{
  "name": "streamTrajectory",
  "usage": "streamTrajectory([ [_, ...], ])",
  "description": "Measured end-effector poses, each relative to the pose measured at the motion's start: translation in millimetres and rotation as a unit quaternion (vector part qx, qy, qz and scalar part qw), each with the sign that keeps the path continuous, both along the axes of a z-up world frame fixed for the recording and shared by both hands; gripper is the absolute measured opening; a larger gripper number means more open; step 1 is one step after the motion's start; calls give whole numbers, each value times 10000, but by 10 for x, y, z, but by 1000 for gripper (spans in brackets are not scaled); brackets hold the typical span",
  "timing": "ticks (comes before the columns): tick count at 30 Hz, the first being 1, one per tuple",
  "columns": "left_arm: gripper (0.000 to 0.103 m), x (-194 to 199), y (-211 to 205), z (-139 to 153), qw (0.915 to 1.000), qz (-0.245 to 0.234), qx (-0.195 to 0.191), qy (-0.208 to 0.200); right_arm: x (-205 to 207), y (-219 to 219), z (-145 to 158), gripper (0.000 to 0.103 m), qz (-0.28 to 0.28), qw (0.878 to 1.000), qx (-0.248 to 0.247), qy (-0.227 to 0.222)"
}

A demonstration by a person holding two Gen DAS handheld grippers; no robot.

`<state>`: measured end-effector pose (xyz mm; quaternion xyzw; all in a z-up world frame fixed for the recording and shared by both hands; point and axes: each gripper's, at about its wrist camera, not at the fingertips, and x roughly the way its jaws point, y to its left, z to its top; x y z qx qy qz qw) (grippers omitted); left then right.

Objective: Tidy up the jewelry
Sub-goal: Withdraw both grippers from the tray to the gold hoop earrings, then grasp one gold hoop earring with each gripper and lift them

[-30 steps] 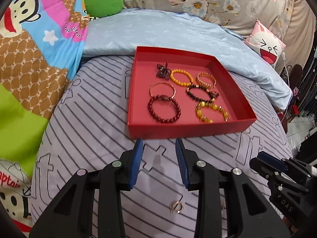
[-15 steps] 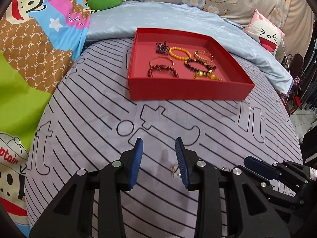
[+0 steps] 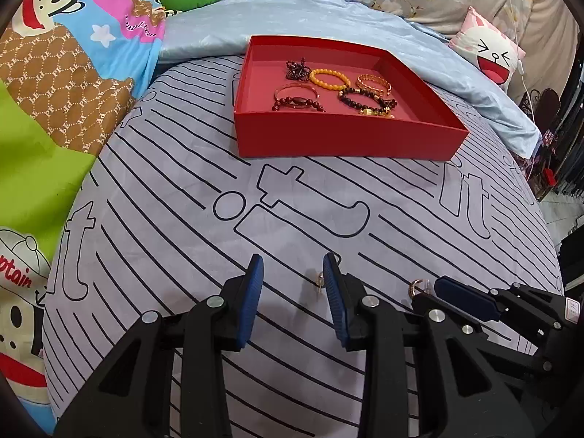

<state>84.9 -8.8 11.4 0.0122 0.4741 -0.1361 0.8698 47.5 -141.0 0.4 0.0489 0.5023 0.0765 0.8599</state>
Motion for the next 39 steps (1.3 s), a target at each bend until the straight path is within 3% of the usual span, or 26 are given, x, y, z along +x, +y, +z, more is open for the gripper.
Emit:
streamTrajectory([
  [39,34,-80,-39,-153,9996,-146,-65,236,24,-11,-67,17,-61,9999,-151,-57],
])
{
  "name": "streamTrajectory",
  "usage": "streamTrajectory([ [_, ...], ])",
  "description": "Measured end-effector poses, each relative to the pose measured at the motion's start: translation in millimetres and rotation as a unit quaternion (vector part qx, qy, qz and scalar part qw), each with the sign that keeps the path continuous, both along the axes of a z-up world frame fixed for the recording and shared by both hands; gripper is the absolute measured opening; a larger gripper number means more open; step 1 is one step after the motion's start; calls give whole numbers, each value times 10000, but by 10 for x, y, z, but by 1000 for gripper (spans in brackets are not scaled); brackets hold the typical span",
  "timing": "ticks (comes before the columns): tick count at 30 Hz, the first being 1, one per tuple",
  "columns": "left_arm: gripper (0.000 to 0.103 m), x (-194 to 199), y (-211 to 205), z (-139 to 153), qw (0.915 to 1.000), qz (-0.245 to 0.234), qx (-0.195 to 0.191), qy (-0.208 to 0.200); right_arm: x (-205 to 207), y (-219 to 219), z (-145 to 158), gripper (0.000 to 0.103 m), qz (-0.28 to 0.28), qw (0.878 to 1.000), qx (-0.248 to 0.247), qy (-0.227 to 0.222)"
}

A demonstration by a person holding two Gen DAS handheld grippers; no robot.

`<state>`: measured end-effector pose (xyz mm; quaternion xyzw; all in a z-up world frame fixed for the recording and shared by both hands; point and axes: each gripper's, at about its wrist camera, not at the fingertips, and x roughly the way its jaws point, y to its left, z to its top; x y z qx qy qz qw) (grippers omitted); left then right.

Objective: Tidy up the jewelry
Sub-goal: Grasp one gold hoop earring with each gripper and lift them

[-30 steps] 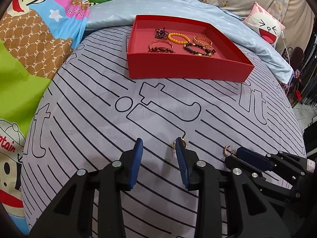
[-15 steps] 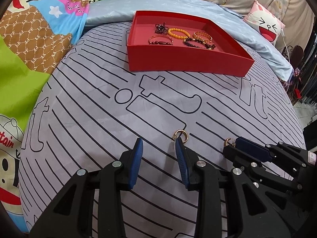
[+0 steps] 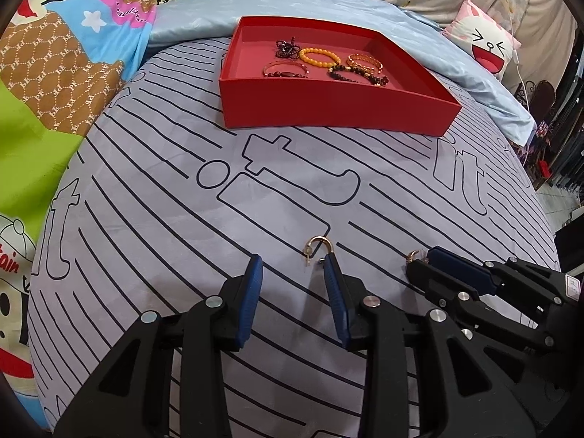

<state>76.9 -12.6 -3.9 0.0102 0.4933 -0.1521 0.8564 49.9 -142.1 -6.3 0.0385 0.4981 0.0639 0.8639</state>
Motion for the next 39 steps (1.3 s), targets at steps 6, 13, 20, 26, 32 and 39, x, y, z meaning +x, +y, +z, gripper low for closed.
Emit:
streamTrajectory([
  [6,34,4,-72,-17,10000,-55,4,-22,-5,-61,3,17,-65,10000,40,3],
  [13,33,29,-120,-22,9999,-85,24,-79,-5,-58,4,17,-74,10000,40,1],
  [20,32,32,-156,-22,9999,-123,49,-110,-5,-60,3,17,-80,10000,39,-1],
  [26,23,54,-163,-27,9998,-124,53,-121,-5,-58,2,17,-82,10000,37,-4],
  [32,18,51,-175,-27,9998,-137,89,-139,-5,-54,3,17,-84,10000,39,-1],
  [39,18,53,-174,-26,9997,-142,110,-149,-12,-56,13,17,-92,9999,56,2],
])
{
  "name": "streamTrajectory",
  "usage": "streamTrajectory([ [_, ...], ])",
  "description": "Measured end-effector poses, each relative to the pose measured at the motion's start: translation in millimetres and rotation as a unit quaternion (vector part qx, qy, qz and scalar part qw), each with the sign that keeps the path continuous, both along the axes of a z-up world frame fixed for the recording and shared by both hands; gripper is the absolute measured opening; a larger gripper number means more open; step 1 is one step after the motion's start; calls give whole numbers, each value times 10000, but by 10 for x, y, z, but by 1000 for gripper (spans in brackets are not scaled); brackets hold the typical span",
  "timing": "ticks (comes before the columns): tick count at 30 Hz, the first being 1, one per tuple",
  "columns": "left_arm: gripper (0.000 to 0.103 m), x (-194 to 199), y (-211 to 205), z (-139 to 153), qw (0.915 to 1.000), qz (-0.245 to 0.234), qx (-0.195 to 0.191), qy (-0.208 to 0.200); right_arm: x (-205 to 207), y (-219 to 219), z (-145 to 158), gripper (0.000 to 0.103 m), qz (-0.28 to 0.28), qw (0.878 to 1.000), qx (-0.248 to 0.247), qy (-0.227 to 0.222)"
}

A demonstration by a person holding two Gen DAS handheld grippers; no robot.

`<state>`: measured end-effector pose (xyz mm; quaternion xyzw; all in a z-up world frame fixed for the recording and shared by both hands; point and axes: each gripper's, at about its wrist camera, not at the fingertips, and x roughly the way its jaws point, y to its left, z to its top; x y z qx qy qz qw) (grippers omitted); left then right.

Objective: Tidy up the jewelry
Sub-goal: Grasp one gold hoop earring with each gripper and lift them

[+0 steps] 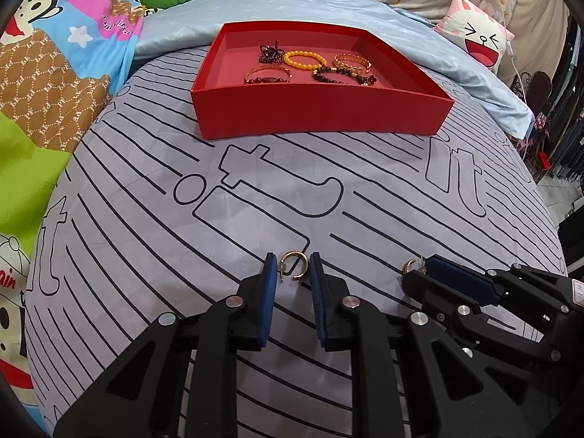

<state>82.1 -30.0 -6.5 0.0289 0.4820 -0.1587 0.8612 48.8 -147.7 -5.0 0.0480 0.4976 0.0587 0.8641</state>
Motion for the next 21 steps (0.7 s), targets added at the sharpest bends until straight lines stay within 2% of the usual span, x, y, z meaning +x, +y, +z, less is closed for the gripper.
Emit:
streamTrajectory([
  [21,18,-73,33,88,10000,66,-51,-3,-51,-5,110,17,-60,9999,15,-114],
])
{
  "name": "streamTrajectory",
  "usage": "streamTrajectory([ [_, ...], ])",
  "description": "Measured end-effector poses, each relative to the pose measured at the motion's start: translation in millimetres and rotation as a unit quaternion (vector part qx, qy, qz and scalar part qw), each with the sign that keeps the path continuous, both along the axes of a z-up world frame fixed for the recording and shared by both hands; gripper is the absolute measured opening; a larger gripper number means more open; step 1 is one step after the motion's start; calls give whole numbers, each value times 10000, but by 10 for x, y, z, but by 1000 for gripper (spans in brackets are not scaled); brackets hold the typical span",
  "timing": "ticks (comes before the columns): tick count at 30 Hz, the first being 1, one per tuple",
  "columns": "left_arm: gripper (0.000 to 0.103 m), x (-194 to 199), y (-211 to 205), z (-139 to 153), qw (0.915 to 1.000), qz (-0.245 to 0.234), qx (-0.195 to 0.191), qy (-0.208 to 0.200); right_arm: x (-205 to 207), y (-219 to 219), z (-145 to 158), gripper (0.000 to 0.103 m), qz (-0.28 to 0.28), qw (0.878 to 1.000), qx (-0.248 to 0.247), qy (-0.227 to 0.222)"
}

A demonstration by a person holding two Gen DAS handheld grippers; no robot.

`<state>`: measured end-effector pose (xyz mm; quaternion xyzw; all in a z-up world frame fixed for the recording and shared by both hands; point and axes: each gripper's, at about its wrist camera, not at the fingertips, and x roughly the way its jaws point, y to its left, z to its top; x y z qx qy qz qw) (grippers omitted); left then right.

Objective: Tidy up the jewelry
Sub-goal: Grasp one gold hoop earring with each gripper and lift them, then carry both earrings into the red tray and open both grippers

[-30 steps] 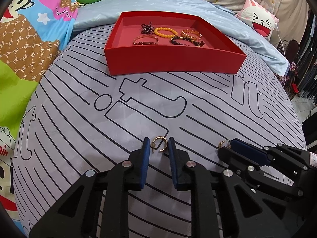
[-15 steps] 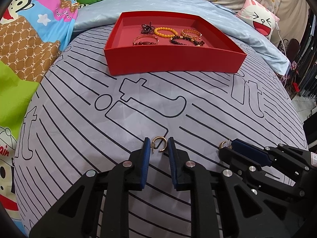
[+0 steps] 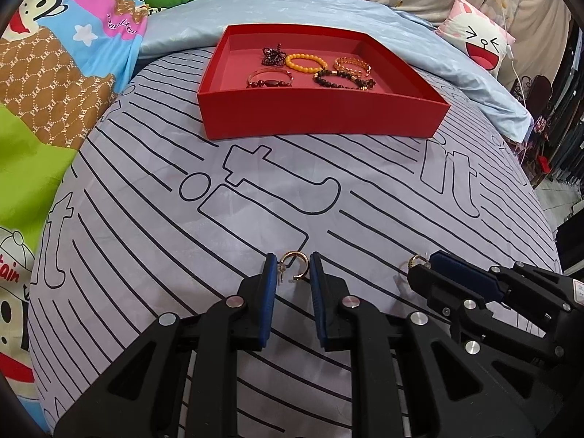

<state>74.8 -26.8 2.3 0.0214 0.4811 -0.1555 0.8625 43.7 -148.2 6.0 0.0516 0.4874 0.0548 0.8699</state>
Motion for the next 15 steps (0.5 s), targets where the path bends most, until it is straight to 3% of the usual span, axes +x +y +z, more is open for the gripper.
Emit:
streamTrajectory([
  [15,18,126,-57,390,9991,-44,-174,-391,144,-66,353,17,5,9990,-105,-438],
])
